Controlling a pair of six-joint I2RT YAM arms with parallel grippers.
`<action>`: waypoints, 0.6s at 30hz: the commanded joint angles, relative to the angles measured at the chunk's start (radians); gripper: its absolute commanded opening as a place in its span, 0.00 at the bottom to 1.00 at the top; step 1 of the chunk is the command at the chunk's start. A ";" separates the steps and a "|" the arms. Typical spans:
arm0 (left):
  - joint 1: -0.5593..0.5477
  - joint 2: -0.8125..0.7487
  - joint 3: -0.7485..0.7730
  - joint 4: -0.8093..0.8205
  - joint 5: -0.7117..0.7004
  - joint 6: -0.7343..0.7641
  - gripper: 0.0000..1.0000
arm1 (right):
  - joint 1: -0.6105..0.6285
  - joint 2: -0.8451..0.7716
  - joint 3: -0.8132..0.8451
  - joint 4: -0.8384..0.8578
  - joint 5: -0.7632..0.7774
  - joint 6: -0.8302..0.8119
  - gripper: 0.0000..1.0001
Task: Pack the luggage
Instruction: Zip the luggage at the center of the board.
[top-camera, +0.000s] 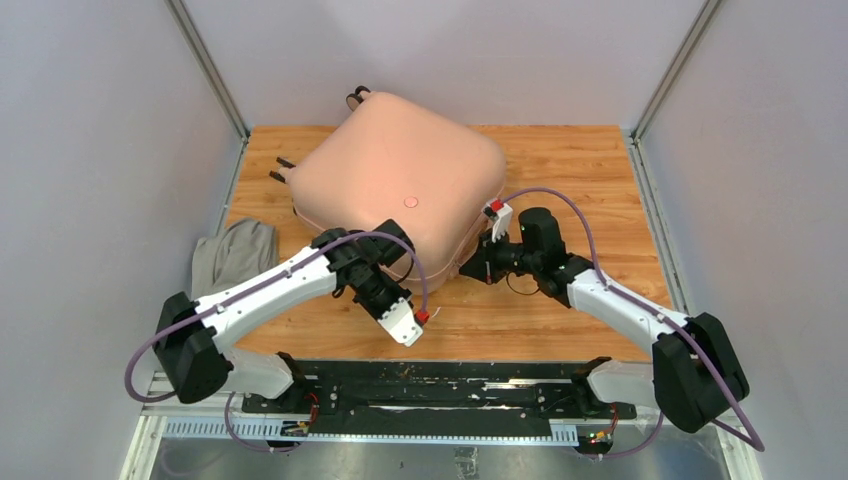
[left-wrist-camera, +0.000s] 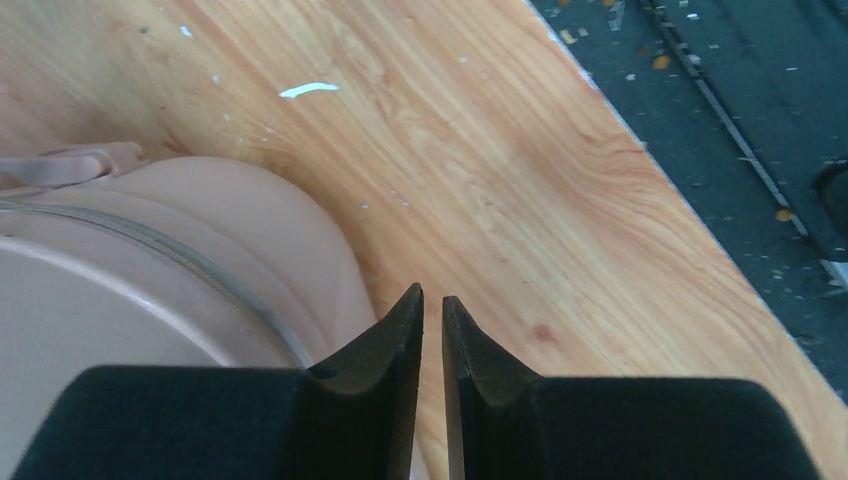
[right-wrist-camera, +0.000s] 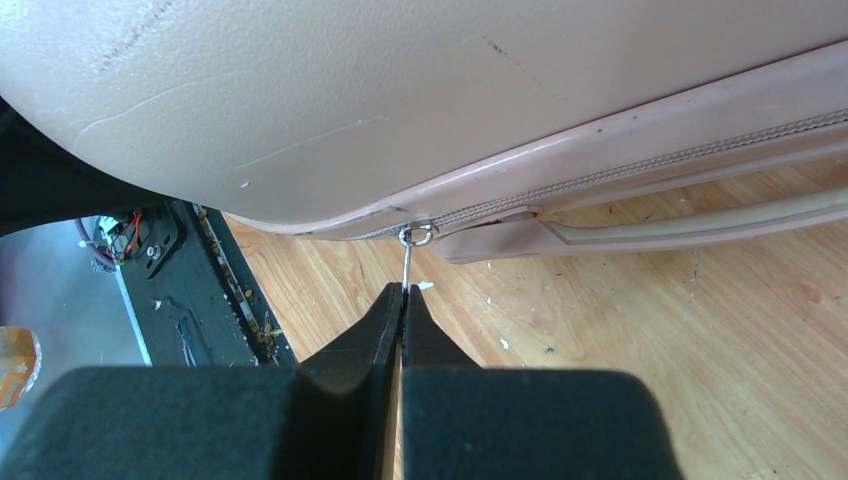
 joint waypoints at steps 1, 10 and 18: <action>-0.009 0.064 0.057 0.076 -0.030 0.023 0.19 | 0.006 -0.047 -0.025 0.084 -0.029 0.006 0.00; -0.030 0.028 -0.111 0.465 -0.214 -0.009 0.20 | 0.014 -0.053 -0.037 0.126 -0.063 -0.012 0.00; -0.035 0.019 -0.128 0.601 -0.278 -0.014 0.19 | 0.084 -0.027 -0.040 0.188 -0.080 -0.009 0.00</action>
